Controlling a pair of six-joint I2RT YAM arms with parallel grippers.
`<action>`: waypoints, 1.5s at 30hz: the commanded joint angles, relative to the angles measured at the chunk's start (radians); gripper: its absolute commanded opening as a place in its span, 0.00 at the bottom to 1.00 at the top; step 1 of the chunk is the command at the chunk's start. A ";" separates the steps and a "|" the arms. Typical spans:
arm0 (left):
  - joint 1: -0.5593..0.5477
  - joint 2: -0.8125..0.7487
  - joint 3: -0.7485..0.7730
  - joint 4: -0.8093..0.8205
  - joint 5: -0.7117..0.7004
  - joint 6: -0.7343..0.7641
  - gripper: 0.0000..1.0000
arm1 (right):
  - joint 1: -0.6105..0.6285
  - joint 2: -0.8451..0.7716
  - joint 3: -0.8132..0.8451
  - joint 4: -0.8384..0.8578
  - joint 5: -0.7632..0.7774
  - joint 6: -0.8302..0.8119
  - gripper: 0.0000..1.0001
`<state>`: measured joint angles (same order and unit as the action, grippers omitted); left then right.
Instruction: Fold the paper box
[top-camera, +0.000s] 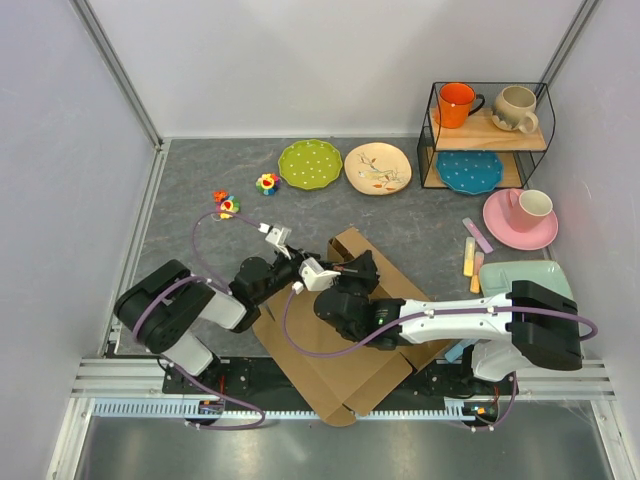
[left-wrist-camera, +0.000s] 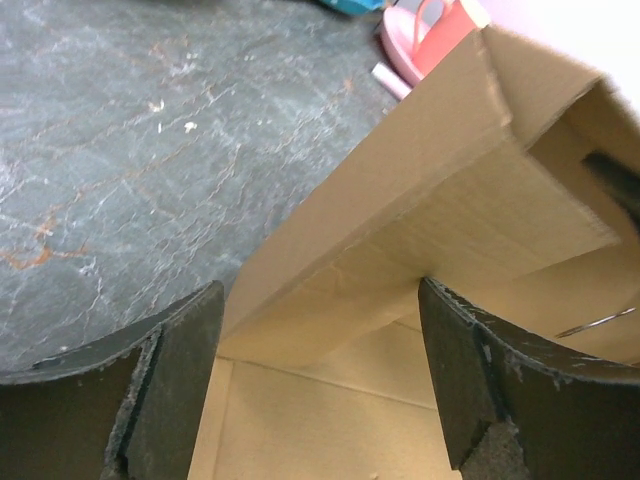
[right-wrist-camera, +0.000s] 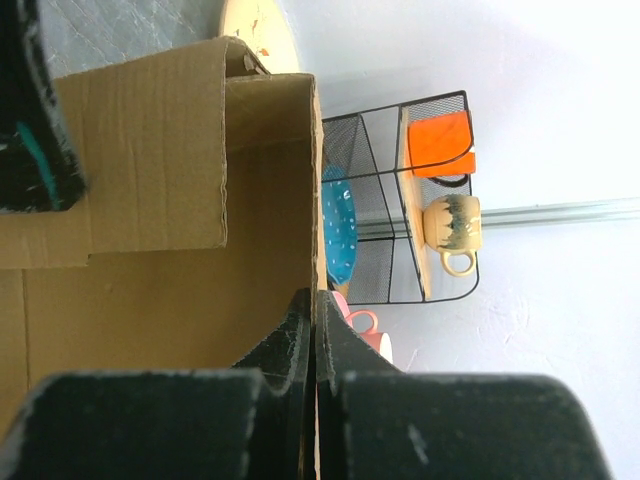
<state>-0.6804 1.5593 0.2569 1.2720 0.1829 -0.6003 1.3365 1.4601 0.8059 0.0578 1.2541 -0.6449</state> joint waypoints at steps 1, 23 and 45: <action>-0.004 0.079 0.033 0.291 -0.019 0.088 0.87 | 0.015 0.011 0.018 -0.113 -0.151 0.126 0.00; 0.008 0.030 0.134 0.376 0.073 0.217 0.89 | 0.010 -0.017 0.001 -0.136 -0.208 0.156 0.00; 0.071 0.091 0.260 0.216 0.372 0.255 0.76 | 0.001 -0.043 -0.005 -0.135 -0.229 0.159 0.00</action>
<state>-0.6235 1.6695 0.5320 1.2957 0.5602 -0.3908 1.3258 1.4197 0.8291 -0.0441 1.1893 -0.5606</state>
